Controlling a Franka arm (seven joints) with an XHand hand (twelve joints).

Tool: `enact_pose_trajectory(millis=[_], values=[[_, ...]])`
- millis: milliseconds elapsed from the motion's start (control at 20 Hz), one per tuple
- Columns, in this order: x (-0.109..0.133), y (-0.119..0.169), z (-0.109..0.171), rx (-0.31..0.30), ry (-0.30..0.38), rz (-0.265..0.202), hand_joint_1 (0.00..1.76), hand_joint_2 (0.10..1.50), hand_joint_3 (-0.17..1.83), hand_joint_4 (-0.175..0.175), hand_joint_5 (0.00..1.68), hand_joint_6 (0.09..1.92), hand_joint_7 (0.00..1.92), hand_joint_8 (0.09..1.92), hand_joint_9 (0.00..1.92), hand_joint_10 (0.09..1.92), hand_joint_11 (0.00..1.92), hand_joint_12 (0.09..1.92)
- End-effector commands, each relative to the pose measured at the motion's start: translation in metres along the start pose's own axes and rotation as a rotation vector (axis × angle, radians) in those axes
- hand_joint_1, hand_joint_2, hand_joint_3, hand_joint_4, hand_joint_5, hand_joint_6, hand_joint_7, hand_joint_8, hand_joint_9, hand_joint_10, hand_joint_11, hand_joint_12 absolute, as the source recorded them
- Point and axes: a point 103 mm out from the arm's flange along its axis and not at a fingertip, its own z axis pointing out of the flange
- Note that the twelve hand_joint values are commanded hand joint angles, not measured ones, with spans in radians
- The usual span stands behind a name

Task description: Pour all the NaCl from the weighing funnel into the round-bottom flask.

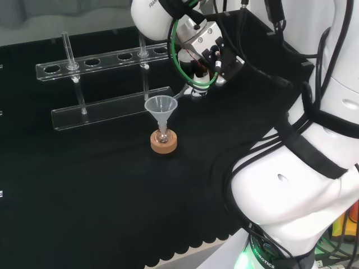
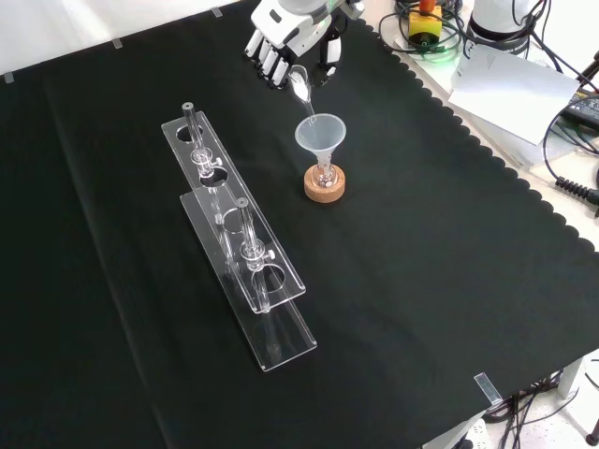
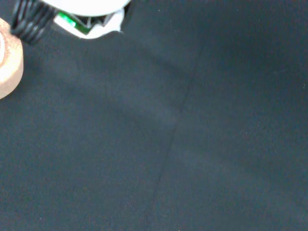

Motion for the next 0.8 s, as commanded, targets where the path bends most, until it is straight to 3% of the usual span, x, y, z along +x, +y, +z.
enact_pose_trajectory(millis=[50,800], values=[[-0.0003,0.0011,0.0001,-0.001,-0.007,-0.011,1.11,0.61,0.81,0.175,1.19,0.89,0.81,0.60,0.96,0.43,0.60,1.23],[0.0038,0.0012,-0.0091,0.010,-0.059,0.003,1.11,0.61,0.81,0.175,1.19,0.89,0.80,0.60,0.96,0.43,0.59,1.22]])
